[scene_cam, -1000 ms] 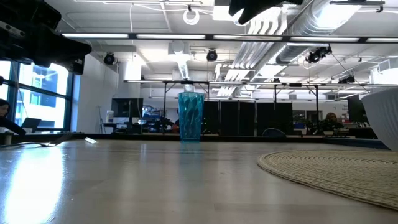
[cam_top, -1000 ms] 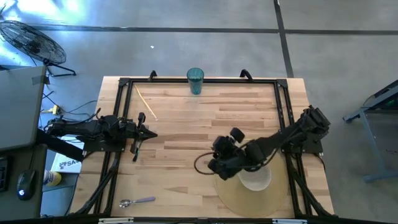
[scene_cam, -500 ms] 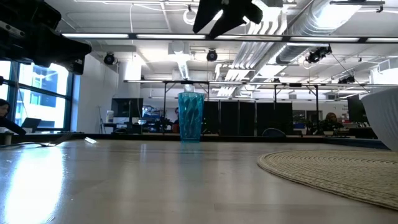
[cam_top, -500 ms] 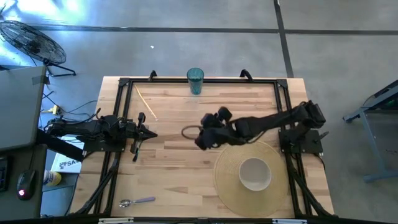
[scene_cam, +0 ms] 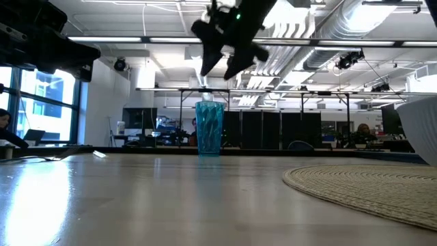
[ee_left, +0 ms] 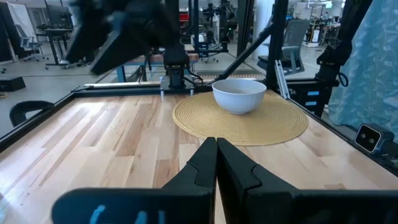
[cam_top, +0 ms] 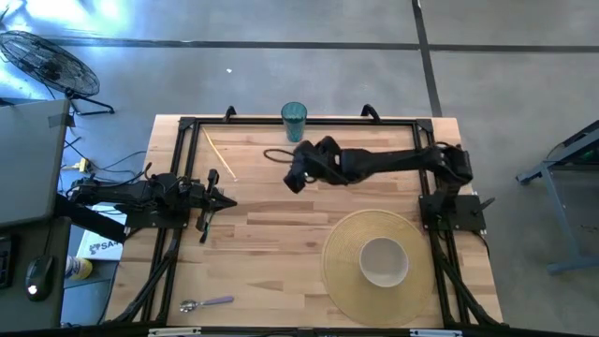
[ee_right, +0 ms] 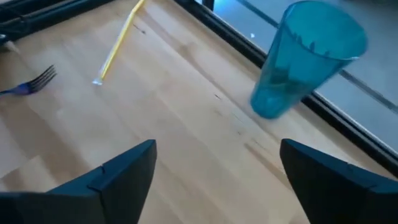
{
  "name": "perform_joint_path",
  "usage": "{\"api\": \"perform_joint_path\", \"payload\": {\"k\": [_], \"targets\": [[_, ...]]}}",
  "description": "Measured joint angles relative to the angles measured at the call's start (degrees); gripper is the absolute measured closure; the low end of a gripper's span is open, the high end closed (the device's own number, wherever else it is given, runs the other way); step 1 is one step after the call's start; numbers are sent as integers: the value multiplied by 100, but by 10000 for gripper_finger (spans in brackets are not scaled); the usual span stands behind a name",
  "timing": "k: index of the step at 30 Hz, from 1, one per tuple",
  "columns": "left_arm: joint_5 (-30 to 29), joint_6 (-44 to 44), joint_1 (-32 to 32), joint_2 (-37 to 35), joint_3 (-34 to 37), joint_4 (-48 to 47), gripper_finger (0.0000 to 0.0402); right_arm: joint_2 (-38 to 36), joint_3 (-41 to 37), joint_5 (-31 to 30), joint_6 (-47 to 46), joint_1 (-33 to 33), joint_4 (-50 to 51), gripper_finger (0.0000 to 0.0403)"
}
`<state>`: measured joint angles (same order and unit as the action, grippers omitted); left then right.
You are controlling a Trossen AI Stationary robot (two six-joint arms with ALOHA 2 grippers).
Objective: Pick & Place Utensil
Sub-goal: Put the blue cup on the brown mat to the top left of the white bowl
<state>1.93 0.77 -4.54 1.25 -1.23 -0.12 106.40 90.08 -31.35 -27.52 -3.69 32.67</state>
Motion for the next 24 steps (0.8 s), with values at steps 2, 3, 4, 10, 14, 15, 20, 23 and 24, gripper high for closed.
{"api": "perform_joint_path", "payload": {"k": [2,3,4,10,14,15,20,23,24], "targets": [[2,1,1,1,-1,2,401,147,-4,103,200,-209,-311,52],[2,1,2,0,1,0,401,216,-4,174,314,-322,-510,45],[2,1,2,1,2,2,401,283,-4,257,437,-435,-705,38],[2,1,2,1,1,2,401,711,-4,959,841,-1089,-1512,6],[0,1,0,1,1,2,401,908,-4,1160,853,-1434,-1628,7],[1,1,1,1,-1,2,401,928,-4,1200,848,-1508,-1617,5],[0,1,1,1,1,2,401,970,-4,1258,819,-1745,-1624,4],[0,1,2,1,1,2,401,971,-4,1306,831,-1819,-1645,3],[0,1,2,-1,2,2,401,971,-4,1295,838,-1835,-1643,3]]}}
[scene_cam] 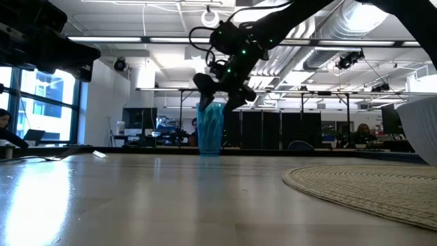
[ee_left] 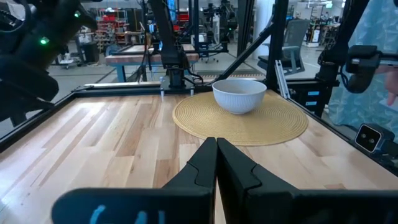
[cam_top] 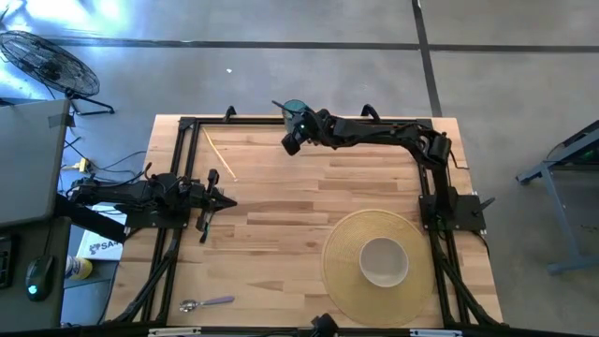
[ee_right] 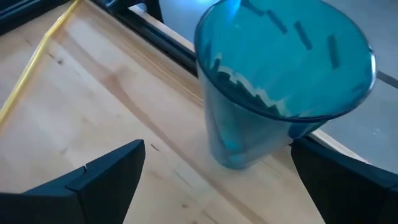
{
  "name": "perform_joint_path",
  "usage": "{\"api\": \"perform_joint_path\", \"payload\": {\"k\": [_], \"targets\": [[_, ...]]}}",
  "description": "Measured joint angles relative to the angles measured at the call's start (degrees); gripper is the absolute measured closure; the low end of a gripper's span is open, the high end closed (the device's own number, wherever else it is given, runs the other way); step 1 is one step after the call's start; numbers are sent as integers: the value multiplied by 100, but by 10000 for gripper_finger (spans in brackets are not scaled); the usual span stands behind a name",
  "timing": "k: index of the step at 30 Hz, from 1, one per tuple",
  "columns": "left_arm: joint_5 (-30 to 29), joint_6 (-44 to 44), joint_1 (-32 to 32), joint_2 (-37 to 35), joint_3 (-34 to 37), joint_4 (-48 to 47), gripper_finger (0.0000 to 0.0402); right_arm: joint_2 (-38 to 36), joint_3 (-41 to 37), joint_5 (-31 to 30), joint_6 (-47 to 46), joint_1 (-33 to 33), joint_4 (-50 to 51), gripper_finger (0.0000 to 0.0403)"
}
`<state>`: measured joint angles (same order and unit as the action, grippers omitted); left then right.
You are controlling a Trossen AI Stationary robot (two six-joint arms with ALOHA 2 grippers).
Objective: Pick & Place Utensil
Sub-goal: Put the blue cup on the brown mat to the top left of the white bowl
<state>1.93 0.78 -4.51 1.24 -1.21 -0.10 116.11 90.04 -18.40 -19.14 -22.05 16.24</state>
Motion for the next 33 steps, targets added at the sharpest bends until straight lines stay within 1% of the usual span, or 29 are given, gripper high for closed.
{"api": "perform_joint_path", "payload": {"k": [7,13,17,23,28,30,33], "targets": [[2,0,-2,0,0,0,401,61,1,-3,-20,-49,72,5],[1,0,-1,2,0,-1,401,61,2,-373,-125,-26,95,6],[0,0,0,2,-2,0,401,229,11,-282,-187,-80,82,8],[2,0,-2,1,-1,0,401,505,4,-363,-857,-77,-70,11],[0,-1,-1,2,-2,-1,401,753,2,-415,-1102,-67,-144,9],[2,0,0,1,-1,0,401,818,2,-552,-1178,-38,-192,9],[2,0,-2,2,-2,0,401,981,7,-931,-1543,52,-388,11]]}}
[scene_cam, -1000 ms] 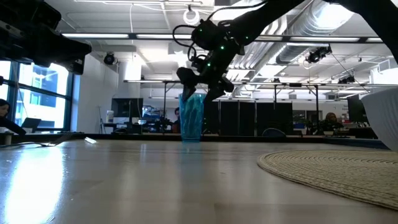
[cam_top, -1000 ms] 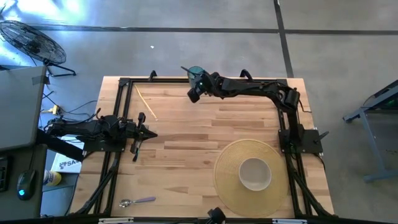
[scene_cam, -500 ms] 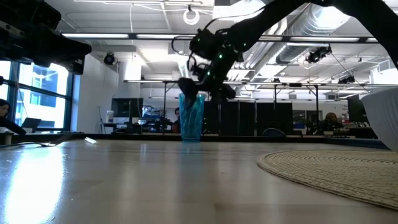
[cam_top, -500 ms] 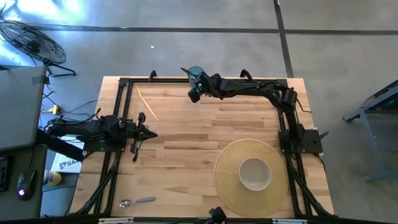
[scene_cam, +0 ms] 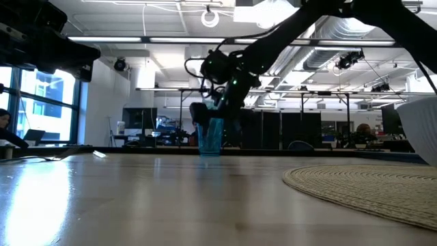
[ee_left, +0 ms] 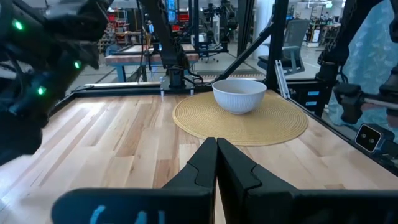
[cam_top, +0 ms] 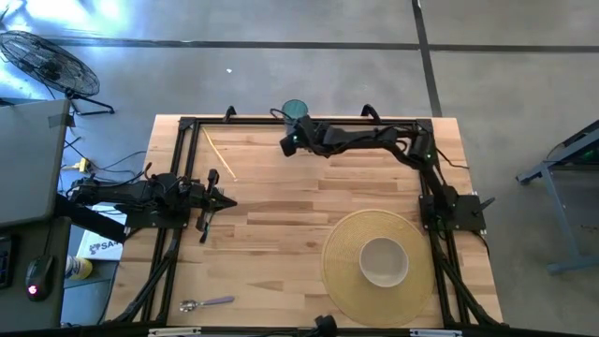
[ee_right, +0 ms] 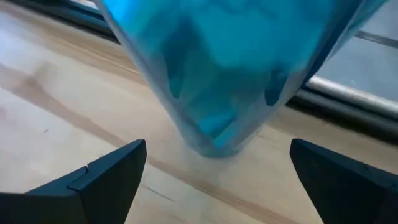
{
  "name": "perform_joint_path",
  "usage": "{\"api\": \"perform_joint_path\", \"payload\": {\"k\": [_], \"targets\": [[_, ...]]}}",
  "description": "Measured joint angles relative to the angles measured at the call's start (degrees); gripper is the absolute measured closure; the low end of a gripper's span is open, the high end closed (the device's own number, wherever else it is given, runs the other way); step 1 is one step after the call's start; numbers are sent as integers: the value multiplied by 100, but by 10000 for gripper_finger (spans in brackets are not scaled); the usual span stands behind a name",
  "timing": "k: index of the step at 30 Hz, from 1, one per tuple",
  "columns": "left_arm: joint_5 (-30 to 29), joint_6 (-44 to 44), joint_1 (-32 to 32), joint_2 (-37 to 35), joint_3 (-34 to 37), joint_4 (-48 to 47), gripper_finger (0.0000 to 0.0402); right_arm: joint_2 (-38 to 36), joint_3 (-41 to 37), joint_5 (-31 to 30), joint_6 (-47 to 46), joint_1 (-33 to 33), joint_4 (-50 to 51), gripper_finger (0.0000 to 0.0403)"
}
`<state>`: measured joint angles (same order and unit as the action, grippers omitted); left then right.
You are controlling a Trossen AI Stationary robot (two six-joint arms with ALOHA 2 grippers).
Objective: Pick & Place Utensil
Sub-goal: Put the blue cup on the brown mat to the top left of the white bowl
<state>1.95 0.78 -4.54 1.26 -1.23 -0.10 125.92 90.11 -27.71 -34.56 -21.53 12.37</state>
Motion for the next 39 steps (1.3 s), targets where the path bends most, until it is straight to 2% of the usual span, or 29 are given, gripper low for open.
{"api": "perform_joint_path", "payload": {"k": [5,13,24,32,39], "targets": [[0,0,0,0,0,0,401,231,-4,-478,-110,141,-387,13],[0,0,0,-2,0,0,401,233,-4,-647,615,76,-433,13],[0,0,2,-2,2,0,401,213,0,172,915,-285,-760,13],[0,0,1,0,0,0,401,213,-2,223,1004,-240,-1005,13],[0,0,2,-2,2,0,401,232,-2,-451,709,15,-1164,13]]}}
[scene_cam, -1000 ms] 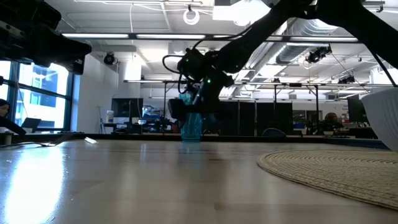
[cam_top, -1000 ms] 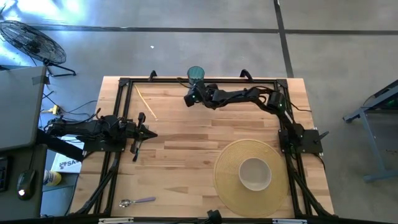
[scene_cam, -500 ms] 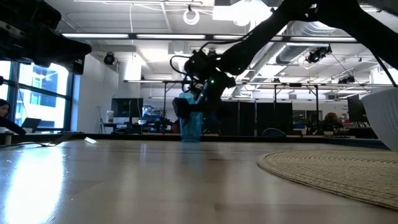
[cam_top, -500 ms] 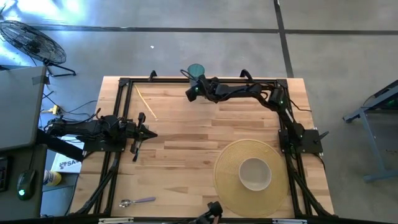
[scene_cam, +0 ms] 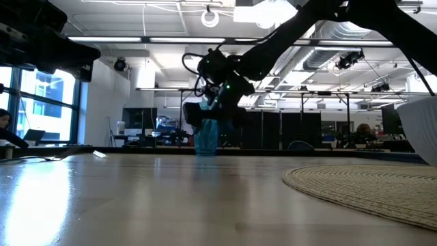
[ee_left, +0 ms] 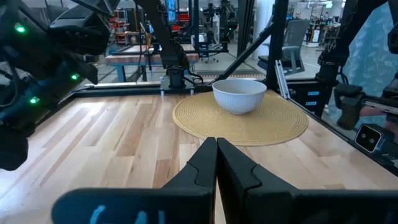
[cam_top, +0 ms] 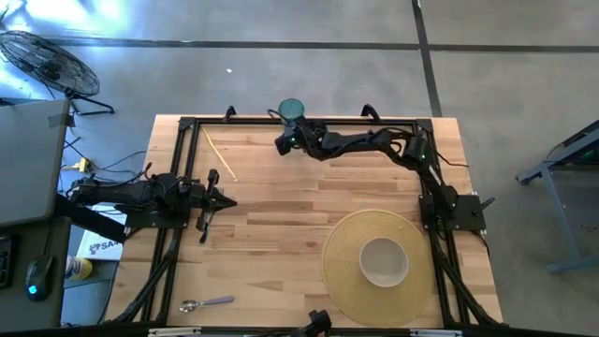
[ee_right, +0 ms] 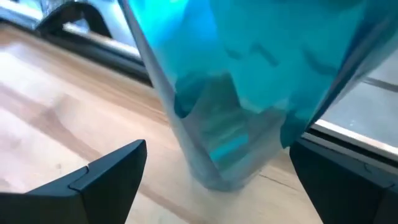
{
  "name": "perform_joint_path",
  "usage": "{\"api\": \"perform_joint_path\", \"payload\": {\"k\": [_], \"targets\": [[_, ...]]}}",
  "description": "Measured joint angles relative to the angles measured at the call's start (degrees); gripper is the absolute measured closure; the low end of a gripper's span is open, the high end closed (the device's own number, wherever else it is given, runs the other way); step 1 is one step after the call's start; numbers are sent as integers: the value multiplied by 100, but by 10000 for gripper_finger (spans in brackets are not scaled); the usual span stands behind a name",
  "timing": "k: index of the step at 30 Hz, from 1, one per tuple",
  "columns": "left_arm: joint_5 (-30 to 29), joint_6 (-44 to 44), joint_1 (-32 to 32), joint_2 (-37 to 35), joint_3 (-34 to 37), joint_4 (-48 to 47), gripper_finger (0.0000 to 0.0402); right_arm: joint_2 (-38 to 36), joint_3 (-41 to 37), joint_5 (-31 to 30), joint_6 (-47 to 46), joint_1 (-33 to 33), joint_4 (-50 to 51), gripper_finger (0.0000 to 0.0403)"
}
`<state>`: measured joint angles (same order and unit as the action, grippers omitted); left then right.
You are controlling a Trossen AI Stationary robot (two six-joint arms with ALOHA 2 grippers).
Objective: Pick & Place Utensil
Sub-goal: Put the blue cup on the brown mat to the top left of the white bowl
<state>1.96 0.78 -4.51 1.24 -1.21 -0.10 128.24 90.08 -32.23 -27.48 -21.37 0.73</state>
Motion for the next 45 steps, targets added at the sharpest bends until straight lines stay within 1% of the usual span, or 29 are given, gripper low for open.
{"api": "perform_joint_path", "payload": {"k": [3,6,8,12,17,22,28,32,36,39,45], "targets": [[0,0,-2,2,-1,0,401,123,0,-202,-365,61,-93,13],[-2,0,-2,2,-2,0,401,292,-2,-642,-593,168,-39,12],[-1,0,-2,2,-2,0,401,382,-2,-820,-634,234,-86,9],[0,0,-2,0,-1,0,401,425,-4,-878,-328,246,-235,9],[0,0,-1,2,0,0,401,395,0,-950,294,203,-518,9],[-1,0,-1,2,-1,0,401,377,0,-404,316,76,-574,9],[0,0,-2,0,0,0,401,377,0,-311,433,-43,-711,9],[0,0,-1,1,-2,0,401,377,0,40,585,-86,-881,9],[0,0,-1,1,-1,0,401,377,0,260,721,-115,-962,11],[0,0,-1,2,-1,-1,401,377,0,416,986,-122,-1057,12],[0,-1,-1,2,-2,0,401,377,0,783,1317,-115,-1447,13]]}}
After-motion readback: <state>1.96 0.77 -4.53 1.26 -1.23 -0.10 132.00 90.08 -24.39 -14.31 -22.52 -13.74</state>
